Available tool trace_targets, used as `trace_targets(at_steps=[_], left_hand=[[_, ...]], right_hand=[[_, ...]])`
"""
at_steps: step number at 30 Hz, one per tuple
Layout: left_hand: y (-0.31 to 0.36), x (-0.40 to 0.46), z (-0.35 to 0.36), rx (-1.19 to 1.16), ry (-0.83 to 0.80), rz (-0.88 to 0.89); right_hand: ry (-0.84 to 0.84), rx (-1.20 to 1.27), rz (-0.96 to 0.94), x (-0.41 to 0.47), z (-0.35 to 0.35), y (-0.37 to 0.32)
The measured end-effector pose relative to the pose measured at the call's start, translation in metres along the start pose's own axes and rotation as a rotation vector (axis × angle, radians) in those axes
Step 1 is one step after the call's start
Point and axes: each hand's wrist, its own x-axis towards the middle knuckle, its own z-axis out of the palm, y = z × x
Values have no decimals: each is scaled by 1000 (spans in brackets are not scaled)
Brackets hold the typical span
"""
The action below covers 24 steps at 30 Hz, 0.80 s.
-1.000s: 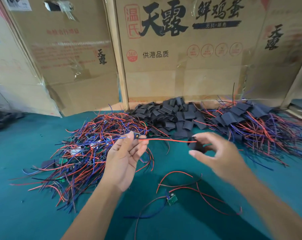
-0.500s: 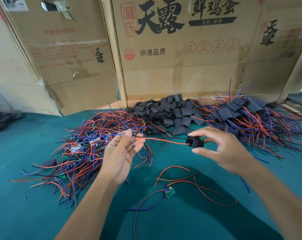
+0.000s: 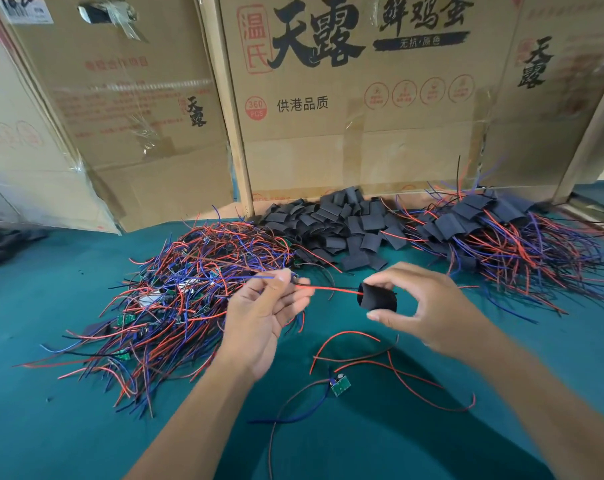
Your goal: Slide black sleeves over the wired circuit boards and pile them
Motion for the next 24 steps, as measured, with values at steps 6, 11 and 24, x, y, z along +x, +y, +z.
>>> trace_targets(at_steps=[6,11,24], left_hand=[[-20,-11,14,-1,-84,-94],[-28,-16,20,59,-83,-62],[-26,-16,22,111,-138,-175]], right_hand=[[11,-64,11,-2,10,-7],[15,-137,15,-4,16,-11],[58,-242,-20,-7,21,-22]])
